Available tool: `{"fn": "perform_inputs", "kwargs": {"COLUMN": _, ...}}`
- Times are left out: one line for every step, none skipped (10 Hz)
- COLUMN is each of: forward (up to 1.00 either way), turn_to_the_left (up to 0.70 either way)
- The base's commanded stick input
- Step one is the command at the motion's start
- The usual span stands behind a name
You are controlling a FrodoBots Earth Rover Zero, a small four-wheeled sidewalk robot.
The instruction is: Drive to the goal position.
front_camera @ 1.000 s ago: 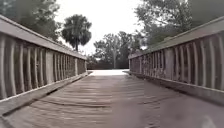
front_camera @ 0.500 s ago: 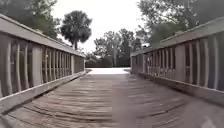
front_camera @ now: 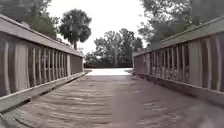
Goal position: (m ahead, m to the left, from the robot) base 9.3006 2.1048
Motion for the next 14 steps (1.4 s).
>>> {"fn": "perform_inputs", "kwargs": {"forward": 0.7, "turn_to_the_left": 0.0}}
{"fn": "perform_inputs", "kwargs": {"forward": 0.7, "turn_to_the_left": 0.0}}
{"fn": "perform_inputs", "kwargs": {"forward": 0.7, "turn_to_the_left": 0.0}}
{"fn": "perform_inputs", "kwargs": {"forward": 0.7, "turn_to_the_left": 0.0}}
{"fn": "perform_inputs", "kwargs": {"forward": 0.7, "turn_to_the_left": 0.0}}
{"fn": "perform_inputs", "kwargs": {"forward": 0.7, "turn_to_the_left": 0.0}}
{"fn": "perform_inputs", "kwargs": {"forward": 0.7, "turn_to_the_left": 0.0}}
{"fn": "perform_inputs", "kwargs": {"forward": 0.7, "turn_to_the_left": 0.0}}
{"fn": "perform_inputs", "kwargs": {"forward": 0.7, "turn_to_the_left": 0.0}}
{"fn": "perform_inputs", "kwargs": {"forward": 0.7, "turn_to_the_left": 0.0}}
{"fn": "perform_inputs", "kwargs": {"forward": 0.7, "turn_to_the_left": 0.0}}
{"fn": "perform_inputs", "kwargs": {"forward": 0.7, "turn_to_the_left": 0.0}}
{"fn": "perform_inputs", "kwargs": {"forward": 0.7, "turn_to_the_left": 0.0}}
{"fn": "perform_inputs", "kwargs": {"forward": 0.7, "turn_to_the_left": 0.0}}
